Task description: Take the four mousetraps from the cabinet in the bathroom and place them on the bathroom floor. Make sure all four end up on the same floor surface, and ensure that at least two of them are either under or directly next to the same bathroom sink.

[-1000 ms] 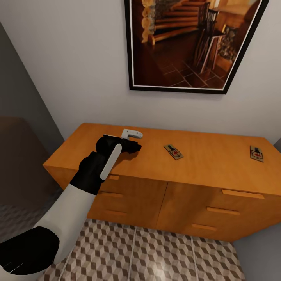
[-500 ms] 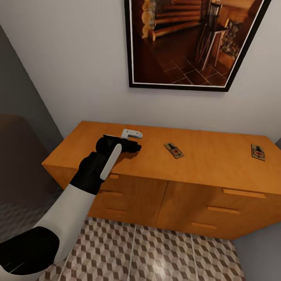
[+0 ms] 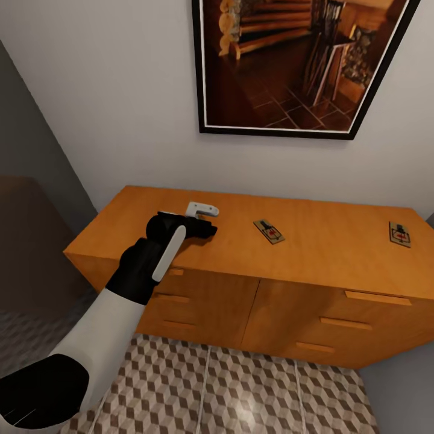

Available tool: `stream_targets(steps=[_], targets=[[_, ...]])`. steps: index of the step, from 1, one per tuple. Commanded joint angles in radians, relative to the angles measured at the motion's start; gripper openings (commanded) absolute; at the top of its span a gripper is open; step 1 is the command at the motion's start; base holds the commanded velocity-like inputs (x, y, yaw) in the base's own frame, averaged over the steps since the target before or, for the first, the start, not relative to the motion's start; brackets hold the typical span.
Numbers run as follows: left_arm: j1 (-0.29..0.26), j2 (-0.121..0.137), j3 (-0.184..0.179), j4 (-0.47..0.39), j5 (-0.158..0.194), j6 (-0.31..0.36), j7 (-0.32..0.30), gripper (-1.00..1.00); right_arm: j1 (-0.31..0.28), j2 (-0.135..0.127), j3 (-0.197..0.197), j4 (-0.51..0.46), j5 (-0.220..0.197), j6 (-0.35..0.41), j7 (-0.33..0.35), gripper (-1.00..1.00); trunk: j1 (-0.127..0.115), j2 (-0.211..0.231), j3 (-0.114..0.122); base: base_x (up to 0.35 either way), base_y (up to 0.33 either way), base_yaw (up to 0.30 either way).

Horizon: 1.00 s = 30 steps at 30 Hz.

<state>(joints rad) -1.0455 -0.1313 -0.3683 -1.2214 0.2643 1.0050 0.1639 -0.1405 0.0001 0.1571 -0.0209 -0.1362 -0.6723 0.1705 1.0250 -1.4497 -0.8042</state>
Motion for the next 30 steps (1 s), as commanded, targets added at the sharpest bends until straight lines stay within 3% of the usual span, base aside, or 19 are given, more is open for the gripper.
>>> stream_targets(steps=[1,15,30], targets=[[0.005,0.0,-0.001,0.005,0.007,0.004,0.011,1.0,-0.001,0.0,0.007,0.001,-0.014,-0.003,0.006,-1.0,0.0,0.0,-0.001,0.0,0.0,0.0],[0.074,-0.005,0.001,-0.087,-0.046,0.006,0.012,1.0,-0.001,-0.011,0.007,0.0,-0.014,-0.003,0.006,-1.0,0.0,0.0,-0.001,0.0,0.0,0.0],[0.074,-0.01,0.005,-0.097,-0.052,0.009,0.012,1.0,-0.001,-0.011,0.007,0.001,-0.014,-0.002,0.006,-1.0,0.0,0.0,-0.001,0.0,0.0,0.0]])
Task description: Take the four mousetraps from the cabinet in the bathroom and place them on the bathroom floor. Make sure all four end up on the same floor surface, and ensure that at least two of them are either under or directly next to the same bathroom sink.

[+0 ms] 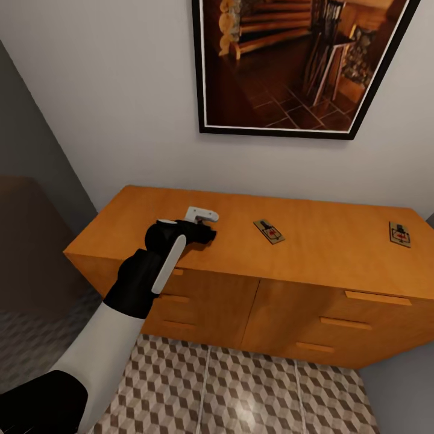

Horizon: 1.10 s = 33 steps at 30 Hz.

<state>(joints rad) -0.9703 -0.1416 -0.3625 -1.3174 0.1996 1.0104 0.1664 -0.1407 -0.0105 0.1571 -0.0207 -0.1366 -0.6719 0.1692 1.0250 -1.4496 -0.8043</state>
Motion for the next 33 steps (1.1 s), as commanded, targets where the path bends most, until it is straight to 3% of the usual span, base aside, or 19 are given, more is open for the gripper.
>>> stream_targets(steps=[1,6,7,22,33], targets=[[-0.001,0.0,-0.001,-0.002,0.016,0.003,0.01,1.0,0.0,0.0,0.007,0.001,-0.014,-0.002,0.007,-1.0,0.0,0.0,-0.001,0.0,0.0,0.0],[-0.001,-0.003,0.0,-0.017,0.045,0.003,0.01,1.0,0.0,0.001,0.007,0.0,-0.014,-0.002,0.006,-1.0,0.0,0.0,-0.001,0.0,0.0,0.0],[-0.001,-0.003,-0.001,-0.018,0.072,0.004,0.01,1.0,0.0,0.001,0.007,0.0,-0.014,-0.002,0.007,-1.0,0.0,0.0,-0.001,0.0,0.0,0.0],[-0.003,-0.013,-0.001,-0.02,0.073,0.004,0.011,1.0,0.0,0.001,0.007,0.001,-0.014,-0.001,0.007,-1.0,0.0,0.0,-0.001,0.0,0.0,0.0],[-0.045,-0.014,0.0,0.063,0.073,0.004,0.012,1.0,0.0,0.002,0.007,0.001,-0.014,0.001,0.006,-1.0,0.0,0.0,-0.001,0.0,0.0,0.0]])
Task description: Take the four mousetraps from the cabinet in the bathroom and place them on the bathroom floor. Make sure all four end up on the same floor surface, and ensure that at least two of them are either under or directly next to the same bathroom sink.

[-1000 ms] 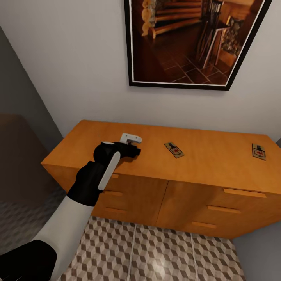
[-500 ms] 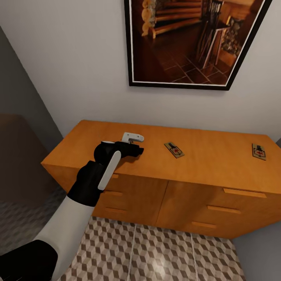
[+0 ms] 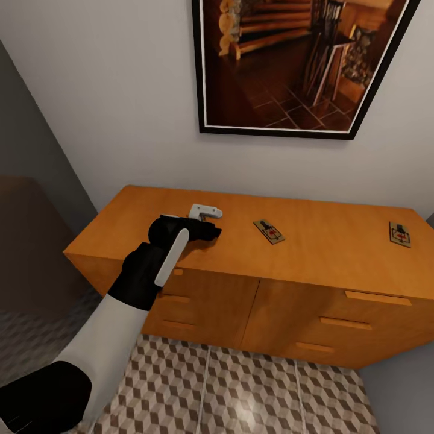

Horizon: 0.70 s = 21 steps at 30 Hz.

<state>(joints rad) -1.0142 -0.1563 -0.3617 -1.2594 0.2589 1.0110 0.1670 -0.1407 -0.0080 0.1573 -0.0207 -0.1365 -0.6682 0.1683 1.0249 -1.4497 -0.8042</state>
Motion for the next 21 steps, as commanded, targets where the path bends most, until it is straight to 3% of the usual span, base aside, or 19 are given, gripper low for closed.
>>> stream_targets(steps=[1,9,15,21], targets=[[-0.007,0.0,-0.001,0.014,0.014,0.003,0.011,1.0,0.0,0.0,0.007,0.0,-0.014,-0.002,0.007,-1.0,0.0,0.0,-0.001,0.0,0.0,0.0],[-0.171,-0.002,0.001,0.21,0.013,0.001,0.014,1.0,0.0,0.0,0.007,-0.001,-0.014,-0.002,0.007,-1.0,0.0,0.0,-0.001,0.0,0.0,0.0],[-0.384,-0.001,0.005,0.427,0.013,-0.001,0.015,1.0,0.0,0.002,0.007,-0.001,-0.013,-0.002,0.007,-1.0,0.0,0.0,-0.001,0.0,0.0,0.0],[-0.527,0.0,0.007,0.543,0.013,-0.001,0.016,1.0,0.0,0.003,0.007,-0.001,-0.013,-0.002,0.007,-1.0,0.0,0.0,-0.001,0.0,0.0,0.0]])
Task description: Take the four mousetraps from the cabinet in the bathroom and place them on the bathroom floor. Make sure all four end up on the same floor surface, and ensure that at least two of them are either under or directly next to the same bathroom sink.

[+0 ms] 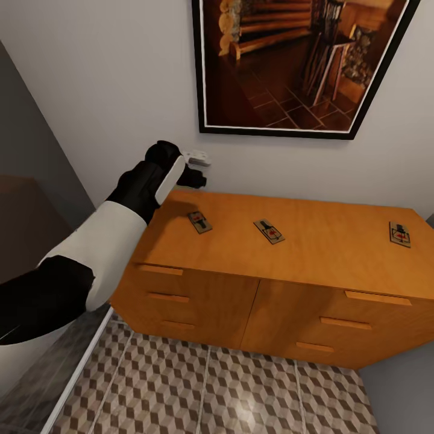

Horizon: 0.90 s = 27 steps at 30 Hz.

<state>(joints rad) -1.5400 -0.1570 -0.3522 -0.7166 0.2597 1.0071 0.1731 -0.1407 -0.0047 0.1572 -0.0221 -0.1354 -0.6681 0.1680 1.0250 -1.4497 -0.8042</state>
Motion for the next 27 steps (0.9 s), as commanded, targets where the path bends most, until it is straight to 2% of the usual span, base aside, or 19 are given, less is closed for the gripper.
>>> stream_targets(steps=[1,11,12,14,15,19,21,27], targets=[[-0.009,0.0,-0.003,0.005,0.012,0.003,0.01,1.0,0.0,0.0,0.007,0.001,-0.014,-0.002,0.007,-1.0,0.0,0.0,-0.001,0.0,0.0,0.0],[-0.037,-0.002,0.004,0.045,0.023,0.009,0.005,1.0,0.0,0.003,0.007,0.001,-0.015,-0.003,0.007,-1.0,0.0,0.0,-0.001,0.0,0.0,0.0],[-0.037,-0.003,0.004,0.046,0.029,0.01,0.005,1.0,0.0,0.003,0.007,0.001,-0.015,-0.002,0.007,-1.0,0.0,0.0,-0.001,0.0,0.0,0.0],[-0.038,-0.004,0.004,0.048,0.063,0.01,0.004,1.0,0.0,0.003,0.007,0.001,-0.015,-0.003,0.007,-1.0,0.0,0.0,-0.001,0.0,0.0,0.0],[-0.038,-0.004,0.004,0.049,0.092,0.01,0.004,1.0,0.0,0.003,0.007,0.001,-0.015,-0.003,0.007,-1.0,0.0,0.0,-0.001,0.0,0.0,0.0],[-0.038,-0.003,0.003,0.052,0.152,0.01,0.003,1.0,0.0,0.003,0.007,0.001,-0.016,-0.005,0.009,-1.0,0.0,0.0,-0.001,0.0,0.0,0.0],[-0.038,-0.003,0.003,0.051,0.165,0.01,0.003,1.0,0.0,0.003,0.007,0.001,-0.016,-0.005,0.011,-1.0,0.0,0.0,-0.001,0.0,0.0,0.0],[-0.038,-0.003,0.001,0.051,0.173,0.01,0.003,1.0,0.0,0.001,0.006,0.001,-0.017,-0.006,0.014,-1.0,0.0,0.0,-0.001,0.0,0.0,0.0]])
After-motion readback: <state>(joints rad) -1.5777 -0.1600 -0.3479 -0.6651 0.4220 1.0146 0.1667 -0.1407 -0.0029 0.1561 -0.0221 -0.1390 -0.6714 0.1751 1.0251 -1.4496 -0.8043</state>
